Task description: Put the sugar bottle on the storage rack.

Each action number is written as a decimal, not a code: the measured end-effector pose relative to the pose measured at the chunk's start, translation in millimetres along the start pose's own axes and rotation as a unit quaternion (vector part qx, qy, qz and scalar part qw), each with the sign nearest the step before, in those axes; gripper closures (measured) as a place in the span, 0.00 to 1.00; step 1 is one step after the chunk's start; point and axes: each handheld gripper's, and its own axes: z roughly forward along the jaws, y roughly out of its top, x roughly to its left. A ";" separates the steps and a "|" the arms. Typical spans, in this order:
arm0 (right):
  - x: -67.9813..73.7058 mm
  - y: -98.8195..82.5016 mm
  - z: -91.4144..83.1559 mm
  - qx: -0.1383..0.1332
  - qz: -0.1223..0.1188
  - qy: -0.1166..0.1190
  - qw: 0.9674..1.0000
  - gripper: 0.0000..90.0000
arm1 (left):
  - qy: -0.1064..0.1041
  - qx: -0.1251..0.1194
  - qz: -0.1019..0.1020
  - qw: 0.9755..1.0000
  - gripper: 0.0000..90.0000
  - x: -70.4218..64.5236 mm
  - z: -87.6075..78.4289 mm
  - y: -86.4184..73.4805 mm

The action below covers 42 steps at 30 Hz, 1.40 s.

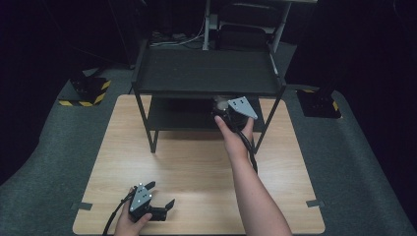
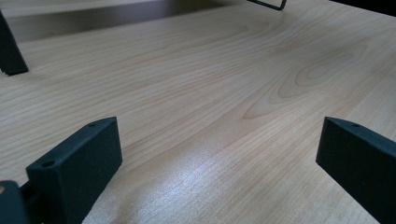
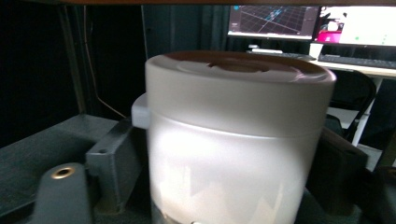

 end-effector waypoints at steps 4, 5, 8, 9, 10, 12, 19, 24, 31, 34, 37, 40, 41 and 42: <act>1.0 -0.7 -2.5 -0.001 0.003 0.003 1.000 0.08 | 0.001 0.000 0.001 1.000 0.01 -0.1 0.0 -0.1; 2.3 -1.8 -3.3 -0.003 0.001 0.000 1.000 0.04 | 0.001 0.000 0.001 1.000 0.01 -0.1 0.0 -0.1; 0.7 -4.2 -6.8 -0.007 -0.004 0.008 1.000 0.01 | 0.000 0.000 0.001 1.000 0.01 0.1 0.0 -0.1; 0.9 -4.7 -8.0 -0.009 -0.004 0.007 1.000 0.00 | 0.000 0.000 0.002 1.000 0.01 0.1 -0.1 -0.1; 0.4 -5.0 -9.8 -0.009 -0.005 0.008 1.000 0.00 | 0.000 0.000 0.001 1.000 0.01 0.0 0.0 -0.1; -1.6 -5.5 -14.0 -0.010 -0.003 0.014 1.000 0.00 | 0.000 0.000 0.001 1.000 0.01 0.0 0.0 -0.1; -5.3 -11.3 -34.6 -0.024 -0.010 0.034 0.999 0.00 | 0.002 0.000 0.001 1.000 0.01 -0.4 0.0 0.1; -8.4 -18.0 -51.8 -0.032 -0.017 0.049 0.998 0.00 | 0.003 0.001 0.000 1.000 0.01 -0.7 0.1 0.3; -13.8 -30.0 -77.8 -0.034 -0.017 0.064 0.997 0.00 | 0.005 0.001 0.000 1.000 0.01 -1.5 0.1 0.2; -16.9 -36.9 -89.6 -0.037 -0.022 0.068 0.997 0.00 | 0.005 0.001 0.001 1.000 0.01 -1.8 0.0 0.2; -20.4 -44.6 -101.9 -0.038 -0.027 0.072 0.996 0.00 | 0.006 0.000 0.002 1.000 0.01 -2.0 -0.1 0.1; -24.4 -53.8 -113.7 -0.038 -0.028 0.077 0.996 0.00 | 0.007 -0.001 0.003 1.000 0.01 -2.7 -0.1 -0.2; -25.4 -56.0 -116.5 -0.036 -0.027 0.078 0.996 0.00 | 0.007 -0.001 0.003 1.000 0.01 -2.8 -0.1 -0.4; -26.9 -59.9 -121.1 -0.035 -0.027 0.079 0.996 0.00 | 0.007 -0.001 0.004 1.000 0.01 -3.0 -0.1 -0.4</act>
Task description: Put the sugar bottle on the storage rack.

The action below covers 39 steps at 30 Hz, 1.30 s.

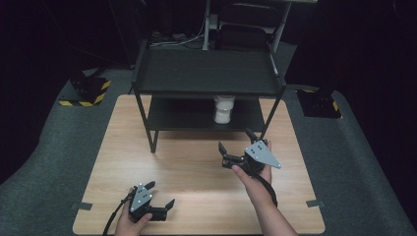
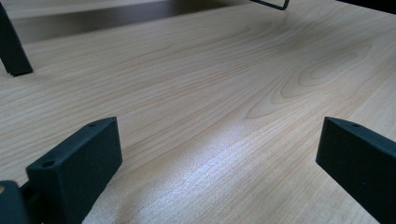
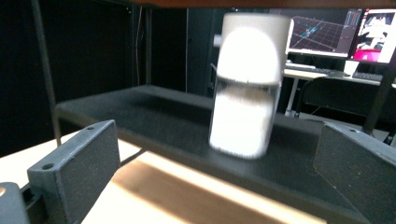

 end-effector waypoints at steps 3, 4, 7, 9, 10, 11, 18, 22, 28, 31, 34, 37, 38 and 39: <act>-2.1 -9.3 -11.4 0.000 0.002 0.005 1.000 0.00 | 0.001 -0.001 0.001 1.000 0.01 -0.4 0.0 -0.3; -2.5 -11.7 -14.0 0.000 0.000 0.006 1.000 0.00 | 0.001 -0.001 0.001 1.000 0.01 -0.5 -0.1 -0.3; -3.6 -21.3 -25.1 0.002 -0.003 0.008 1.000 0.00 | 0.001 -0.001 0.002 1.000 0.01 -0.8 -0.2 -0.4; -4.2 -25.9 -30.6 0.004 -0.002 0.008 1.000 0.00 | 0.002 -0.001 0.003 1.000 0.01 -0.9 -0.3 -0.5; -5.0 -29.4 -34.5 0.005 -0.002 0.008 1.000 0.00 | 0.002 -0.002 0.004 1.000 0.01 -1.0 -0.3 -0.6; -5.4 -32.2 -37.5 0.006 -0.003 0.008 1.000 0.00 | 0.002 -0.002 0.004 1.000 0.01 -1.0 -0.3 -0.7; -9.0 -53.3 -58.8 0.023 -0.008 0.006 1.000 0.00 | 0.002 -0.002 0.005 1.000 0.01 -1.1 -0.4 -0.7; -11.6 -64.9 -69.6 0.037 -0.012 0.000 0.999 0.00 | 0.001 -0.003 0.005 1.000 0.01 -1.3 -0.4 -1.0; -15.9 -79.4 -81.6 0.053 -0.004 -0.010 0.999 0.00 | 0.003 -0.004 0.006 1.000 0.01 -1.9 -0.4 -1.3; -17.1 -86.9 -86.8 0.061 -0.002 -0.017 0.998 0.00 | 0.003 -0.003 0.006 1.000 0.01 -2.1 -0.6 -1.2; -18.1 -93.3 -90.7 0.069 -0.001 -0.021 0.997 0.00 | 0.003 -0.003 0.007 1.000 0.01 -2.5 -0.7 -1.2; -19.1 -98.0 -93.1 0.078 0.000 -0.027 0.997 0.00 | 0.003 -0.004 0.007 1.000 0.01 -2.4 -0.6 -1.3; -19.5 -99.5 -93.8 0.081 -0.001 -0.028 0.996 0.00 | 0.003 -0.003 0.006 1.000 0.01 -2.4 -0.6 -1.3; -20.3 -101.0 -94.5 0.084 0.000 -0.029 0.996 0.00 | 0.003 -0.004 0.006 1.000 0.01 -2.5 -0.6 -1.4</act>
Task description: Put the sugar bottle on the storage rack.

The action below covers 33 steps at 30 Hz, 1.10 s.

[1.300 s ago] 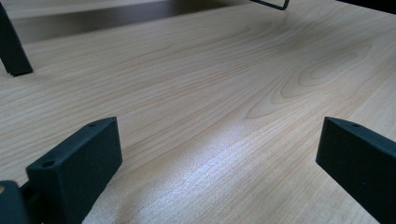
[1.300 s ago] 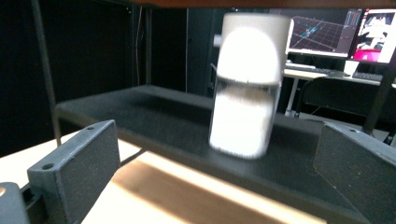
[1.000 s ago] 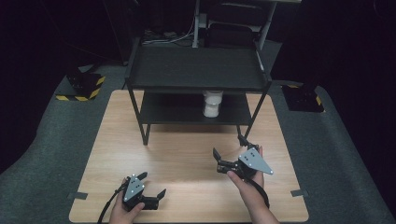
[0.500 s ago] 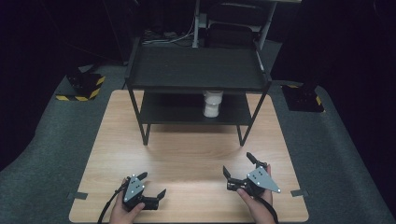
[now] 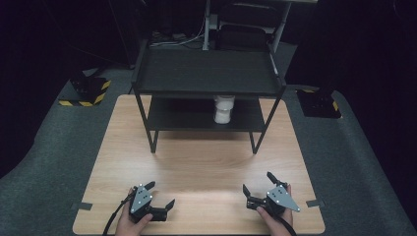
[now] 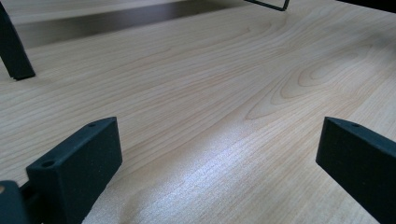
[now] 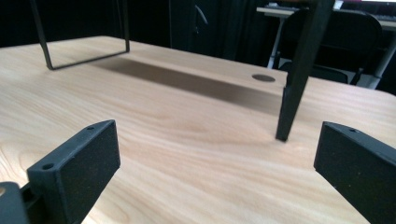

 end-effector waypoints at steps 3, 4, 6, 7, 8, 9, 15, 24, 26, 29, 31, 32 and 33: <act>-1.7 -3.6 -0.6 0.014 0.002 -0.005 1.000 0.00 | -0.001 0.001 0.000 1.000 0.01 0.1 -0.1 0.2; -2.4 -4.5 -0.8 0.018 0.003 -0.005 1.000 0.00 | -0.001 0.001 0.001 1.000 0.01 0.1 -0.2 0.2; -3.0 -5.4 -1.2 0.024 0.000 -0.007 1.000 0.00 | -0.001 0.001 0.001 1.000 0.01 0.1 -0.2 0.2; -3.2 -5.6 -1.4 0.028 -0.005 -0.007 1.000 0.00 | -0.001 0.001 0.001 1.000 0.01 0.1 -0.1 0.2; -3.5 -6.1 -1.5 0.030 -0.008 -0.006 0.999 0.00 | -0.001 0.001 0.001 1.000 0.01 0.2 -0.1 0.2; -3.8 -6.1 -1.6 0.033 -0.008 -0.004 0.999 0.00 | -0.001 0.001 0.000 1.000 0.01 0.2 -0.1 0.2; -2.6 -3.2 0.4 0.058 -0.036 0.007 0.998 0.01 | -0.003 0.001 -0.001 1.000 0.01 0.9 0.1 0.2; -6.0 3.0 3.9 0.076 -0.028 0.013 0.997 0.01 | 0.000 0.002 0.001 1.000 0.01 -0.4 0.0 0.4; -6.1 2.6 3.7 0.075 -0.029 0.013 0.997 0.01 | 0.001 0.001 0.000 1.000 0.01 -0.9 0.2 0.3; -6.5 2.6 3.6 0.075 -0.028 0.015 0.997 0.01 | 0.003 0.002 -0.001 1.000 0.01 -1.6 0.4 0.4; -6.9 2.9 3.8 0.076 -0.028 0.016 0.997 0.01 | 0.003 0.002 0.000 1.000 0.01 -2.0 0.5 0.5; -7.2 3.0 3.8 0.076 -0.028 0.016 0.997 0.01 | 0.003 0.002 0.000 1.000 0.01 -2.1 0.5 0.4; -7.4 2.9 3.8 0.076 -0.027 0.017 0.997 0.01 | 0.003 0.001 0.000 1.000 0.01 -2.0 0.5 0.3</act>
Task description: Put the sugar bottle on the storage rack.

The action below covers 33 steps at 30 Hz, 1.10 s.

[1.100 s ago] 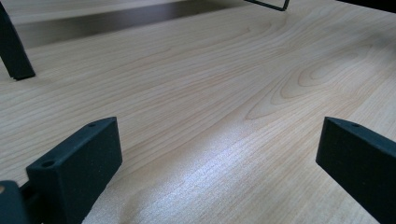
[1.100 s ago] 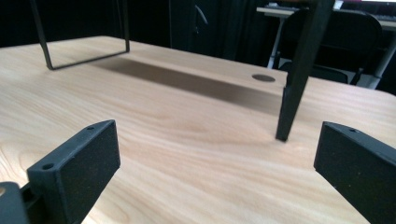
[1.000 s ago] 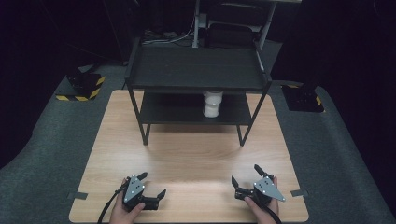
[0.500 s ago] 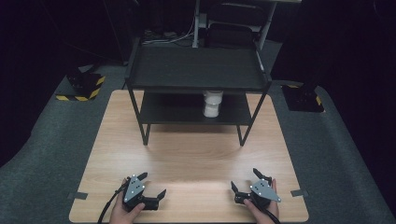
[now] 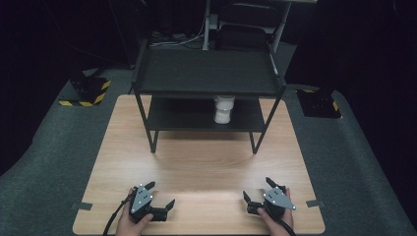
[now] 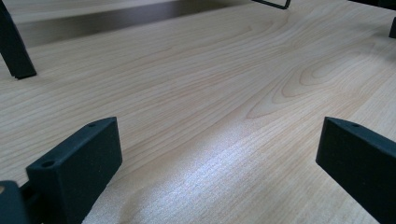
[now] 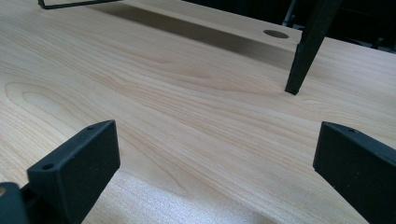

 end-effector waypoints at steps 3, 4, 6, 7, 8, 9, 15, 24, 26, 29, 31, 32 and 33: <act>0.0 0.2 0.1 0.000 0.000 0.000 1.000 0.01 | -0.002 0.000 0.003 1.000 0.01 0.3 -0.3 0.0; 0.1 0.4 0.1 0.001 0.000 0.000 1.000 0.01 | -0.002 0.000 0.003 1.000 0.01 0.4 -0.4 0.0; 0.5 0.7 0.2 0.002 -0.001 0.000 1.000 0.01 | -0.002 -0.001 0.005 1.000 0.01 -0.1 -0.6 -0.5; 0.7 0.9 0.3 0.002 -0.002 -0.001 1.000 0.01 | -0.002 -0.001 0.007 1.000 0.01 -0.4 -0.8 -0.6; 0.8 1.2 0.4 0.003 -0.003 -0.001 1.000 0.00 | -0.001 -0.002 0.009 1.000 0.01 -1.1 -1.1 -1.0; 0.7 1.7 0.6 0.005 -0.005 0.000 1.000 0.01 | -0.002 -0.002 0.011 1.000 0.01 -1.3 -1.3 -1.2; -1.1 3.7 1.5 0.010 0.001 0.003 1.000 0.01 | -0.001 -0.005 0.022 1.000 0.01 -4.2 -2.8 -2.7; -3.5 4.6 2.2 0.013 0.006 0.007 1.000 0.01 | -0.002 -0.003 0.032 0.999 0.01 -5.7 -3.1 -2.2; -3.6 4.8 2.2 0.013 0.006 0.008 1.000 0.01 | -0.003 -0.002 0.033 0.999 0.01 -5.6 -3.0 -1.9; -3.3 5.2 2.3 0.014 0.004 0.008 1.000 0.01 | -0.005 0.000 0.034 0.999 0.01 -5.0 -2.7 -1.2; -3.2 4.9 2.2 0.013 0.002 0.008 1.000 0.01 | -0.006 0.001 0.035 0.999 0.01 -4.8 -2.4 -0.6; -3.1 4.6 2.1 0.013 0.002 0.008 1.000 0.01 | -0.006 0.003 0.036 0.999 0.01 -4.7 -2.4 -0.2; -3.0 4.5 2.0 0.012 0.001 0.008 1.000 0.01 | -0.008 0.004 0.036 0.999 0.01 -4.4 -2.1 0.5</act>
